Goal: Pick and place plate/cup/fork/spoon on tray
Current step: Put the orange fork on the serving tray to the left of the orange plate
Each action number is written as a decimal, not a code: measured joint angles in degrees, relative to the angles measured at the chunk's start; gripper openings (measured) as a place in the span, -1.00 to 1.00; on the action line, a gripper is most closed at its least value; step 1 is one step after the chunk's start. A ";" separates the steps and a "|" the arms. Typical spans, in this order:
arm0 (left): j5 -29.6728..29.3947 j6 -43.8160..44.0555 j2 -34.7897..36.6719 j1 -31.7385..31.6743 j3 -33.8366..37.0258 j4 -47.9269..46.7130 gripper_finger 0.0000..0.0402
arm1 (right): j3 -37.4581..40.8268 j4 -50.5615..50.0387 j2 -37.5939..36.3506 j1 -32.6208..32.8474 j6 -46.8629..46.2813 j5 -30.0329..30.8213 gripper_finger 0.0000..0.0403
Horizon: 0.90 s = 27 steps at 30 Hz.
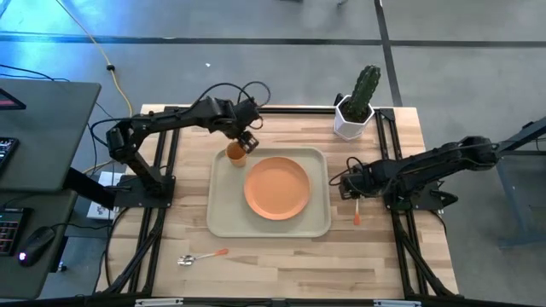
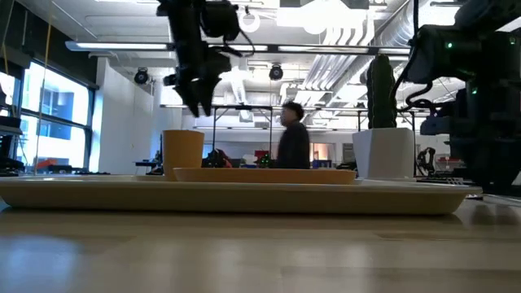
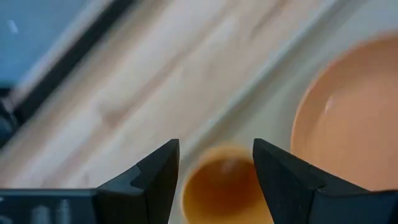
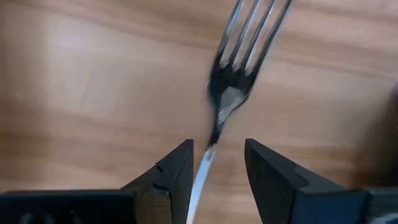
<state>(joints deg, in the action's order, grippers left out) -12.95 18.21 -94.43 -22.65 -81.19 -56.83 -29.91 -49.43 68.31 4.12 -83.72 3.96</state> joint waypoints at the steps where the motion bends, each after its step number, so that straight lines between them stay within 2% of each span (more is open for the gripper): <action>1: -0.17 -0.67 0.00 0.20 -0.31 1.72 -0.02 | 0.02 -0.07 0.00 -0.28 0.25 0.21 -0.33; 9: 2.06 -0.90 0.00 4.89 -1.31 15.50 -0.05 | 0.04 0.64 2.37 -1.53 1.55 -0.72 -0.34; 14: 0.75 -0.91 0.00 8.10 -1.31 19.46 -0.05 | -0.17 3.52 5.95 -1.36 0.17 -1.06 -0.38; 17: 0.39 -1.96 0.00 9.22 -1.31 20.75 -0.05 | -0.30 3.80 7.76 -1.36 -0.18 -0.80 -0.52; 22: 0.56 -1.47 0.12 11.02 -1.31 19.44 -0.05 | -0.29 4.40 8.09 -1.29 -0.97 0.01 -0.94; 25: 1.29 0.71 0.74 12.21 -1.33 18.24 -0.05 | -0.95 3.55 7.01 -1.11 -2.14 1.15 -0.91; 27: 2.17 2.02 0.66 12.86 -1.35 18.14 -0.06 | -2.45 0.93 5.93 -0.31 -3.02 6.48 -0.90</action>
<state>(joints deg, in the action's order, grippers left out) -10.79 20.23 -93.77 -9.79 -82.54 -38.69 -32.36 -48.50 74.25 3.81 -86.74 10.43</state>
